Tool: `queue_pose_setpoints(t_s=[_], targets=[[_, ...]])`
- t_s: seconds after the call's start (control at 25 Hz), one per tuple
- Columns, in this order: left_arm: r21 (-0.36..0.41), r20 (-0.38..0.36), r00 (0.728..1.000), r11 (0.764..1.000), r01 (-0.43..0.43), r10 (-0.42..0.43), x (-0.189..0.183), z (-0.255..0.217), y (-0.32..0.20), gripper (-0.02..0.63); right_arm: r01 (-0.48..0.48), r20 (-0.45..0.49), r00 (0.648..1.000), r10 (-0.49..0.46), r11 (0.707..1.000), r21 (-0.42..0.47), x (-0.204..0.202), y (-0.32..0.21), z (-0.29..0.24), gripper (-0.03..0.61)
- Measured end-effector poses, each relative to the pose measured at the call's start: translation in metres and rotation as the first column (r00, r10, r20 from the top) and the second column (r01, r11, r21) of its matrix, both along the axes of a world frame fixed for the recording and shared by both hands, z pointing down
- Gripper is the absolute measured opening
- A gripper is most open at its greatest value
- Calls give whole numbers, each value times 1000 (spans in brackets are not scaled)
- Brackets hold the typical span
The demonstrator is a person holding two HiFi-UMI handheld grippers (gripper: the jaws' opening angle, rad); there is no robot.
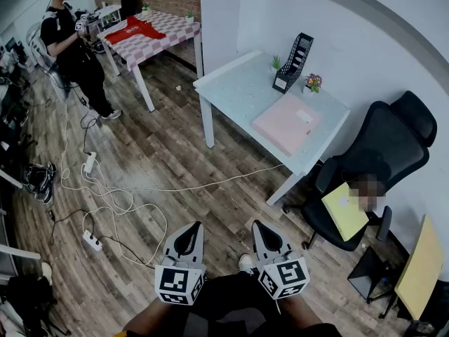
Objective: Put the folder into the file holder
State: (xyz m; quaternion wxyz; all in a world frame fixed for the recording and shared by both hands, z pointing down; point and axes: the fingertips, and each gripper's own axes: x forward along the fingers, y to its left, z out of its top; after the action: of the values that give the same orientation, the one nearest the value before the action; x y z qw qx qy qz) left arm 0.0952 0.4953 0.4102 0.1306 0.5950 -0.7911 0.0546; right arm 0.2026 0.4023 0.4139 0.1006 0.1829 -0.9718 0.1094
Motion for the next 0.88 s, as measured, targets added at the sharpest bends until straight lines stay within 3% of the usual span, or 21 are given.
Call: queue_pose_setpoints(t_s=[0.4,0.88], targets=[[6,9,1000,1000,-4,4,8,-4,-9,9,1,12,1000,-1,1000,5,8,-9,-4,12],[29,-16,1000,999,-18,18,29,-9,-45,9,-2,77,997,8,997,-80,30,-55,-6,14]])
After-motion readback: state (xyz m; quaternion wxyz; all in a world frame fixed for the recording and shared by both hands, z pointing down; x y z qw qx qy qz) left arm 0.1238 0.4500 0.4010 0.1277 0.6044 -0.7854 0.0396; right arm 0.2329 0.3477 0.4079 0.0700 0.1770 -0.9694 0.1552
